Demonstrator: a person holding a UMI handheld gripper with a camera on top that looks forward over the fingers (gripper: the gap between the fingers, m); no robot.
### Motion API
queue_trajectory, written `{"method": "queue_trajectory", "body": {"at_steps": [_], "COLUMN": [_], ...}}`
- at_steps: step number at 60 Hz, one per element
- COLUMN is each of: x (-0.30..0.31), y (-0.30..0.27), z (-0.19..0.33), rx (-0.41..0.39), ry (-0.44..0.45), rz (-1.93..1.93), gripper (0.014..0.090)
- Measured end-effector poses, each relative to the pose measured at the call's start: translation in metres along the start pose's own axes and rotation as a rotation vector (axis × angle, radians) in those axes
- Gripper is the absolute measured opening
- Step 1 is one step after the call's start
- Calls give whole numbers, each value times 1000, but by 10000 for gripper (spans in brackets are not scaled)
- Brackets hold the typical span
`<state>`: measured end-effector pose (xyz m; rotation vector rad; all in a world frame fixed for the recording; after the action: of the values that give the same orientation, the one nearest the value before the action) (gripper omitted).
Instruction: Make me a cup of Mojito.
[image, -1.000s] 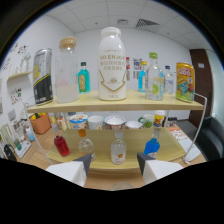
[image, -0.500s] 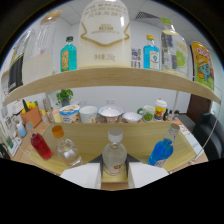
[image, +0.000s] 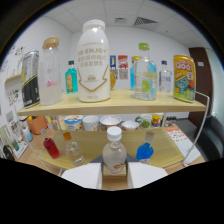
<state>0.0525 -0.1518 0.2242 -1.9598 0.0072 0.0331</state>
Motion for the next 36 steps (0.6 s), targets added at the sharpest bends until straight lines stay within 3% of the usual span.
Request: {"method": "queue_trajectory", "body": {"at_steps": [9,23,36], "x": [36,84,96], "y": [14,80,99], "z": [-28,-40,-36], "rx": [-3,-105,-137], "ry": [37,91,160], "rz": [12,-2,-299], "gripper": [332,332,331]}}
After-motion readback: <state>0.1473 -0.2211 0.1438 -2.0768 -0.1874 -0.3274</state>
